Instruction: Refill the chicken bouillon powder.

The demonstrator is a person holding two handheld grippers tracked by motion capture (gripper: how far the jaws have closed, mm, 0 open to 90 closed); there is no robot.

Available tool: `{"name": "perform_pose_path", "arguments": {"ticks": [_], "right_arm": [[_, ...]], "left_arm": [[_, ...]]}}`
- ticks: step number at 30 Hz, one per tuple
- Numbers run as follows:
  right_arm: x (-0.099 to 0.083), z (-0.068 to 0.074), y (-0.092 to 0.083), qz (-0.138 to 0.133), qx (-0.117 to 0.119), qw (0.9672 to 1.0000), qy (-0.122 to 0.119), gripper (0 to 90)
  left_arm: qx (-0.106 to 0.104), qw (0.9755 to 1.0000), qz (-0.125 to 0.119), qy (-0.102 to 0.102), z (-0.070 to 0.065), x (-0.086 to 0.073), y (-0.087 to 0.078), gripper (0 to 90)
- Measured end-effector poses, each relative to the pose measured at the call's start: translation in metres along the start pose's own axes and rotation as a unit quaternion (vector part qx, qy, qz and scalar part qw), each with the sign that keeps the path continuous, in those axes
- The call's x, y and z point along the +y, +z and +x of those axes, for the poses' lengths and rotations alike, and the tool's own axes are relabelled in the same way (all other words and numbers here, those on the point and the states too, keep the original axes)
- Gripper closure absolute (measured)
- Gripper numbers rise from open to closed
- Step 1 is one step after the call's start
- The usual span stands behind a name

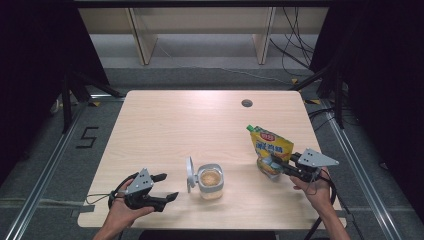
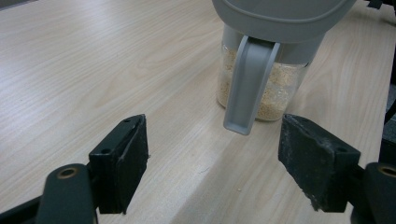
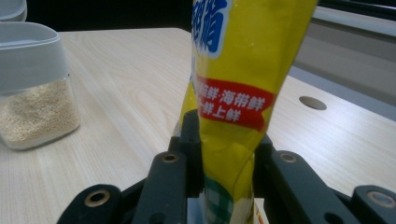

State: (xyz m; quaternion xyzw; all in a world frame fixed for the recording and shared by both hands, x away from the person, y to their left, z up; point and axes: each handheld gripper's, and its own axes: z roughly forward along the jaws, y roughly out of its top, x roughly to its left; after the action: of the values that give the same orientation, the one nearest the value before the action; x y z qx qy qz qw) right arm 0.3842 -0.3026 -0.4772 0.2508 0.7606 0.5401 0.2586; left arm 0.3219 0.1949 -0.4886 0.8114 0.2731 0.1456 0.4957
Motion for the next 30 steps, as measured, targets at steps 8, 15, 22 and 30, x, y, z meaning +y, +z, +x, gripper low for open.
{"name": "perform_pose_path", "arguments": {"ticks": [8,15,22,30], "right_arm": [[-0.003,0.001,-0.007,0.013,-0.009,0.9998,0.009,74.5],[-0.008,0.001,-0.012,0.031,-0.014,0.9992,0.023,70.9],[-0.006,0.006,-0.022,0.025,-0.034,0.9978,0.050,57.6],[-0.002,0.019,-0.039,0.046,-0.069,0.9928,0.087,36.3]], "left_arm": [[-0.003,1.0000,-0.002,-0.005,0.000,0.000,0.002,24.0],[-0.005,1.0000,-0.001,0.002,0.000,0.001,0.003,24.0],[-0.003,0.9999,-0.001,-0.010,-0.001,0.000,0.003,24.0],[-0.001,1.0000,0.003,-0.005,0.000,0.000,0.003,24.0]]}}
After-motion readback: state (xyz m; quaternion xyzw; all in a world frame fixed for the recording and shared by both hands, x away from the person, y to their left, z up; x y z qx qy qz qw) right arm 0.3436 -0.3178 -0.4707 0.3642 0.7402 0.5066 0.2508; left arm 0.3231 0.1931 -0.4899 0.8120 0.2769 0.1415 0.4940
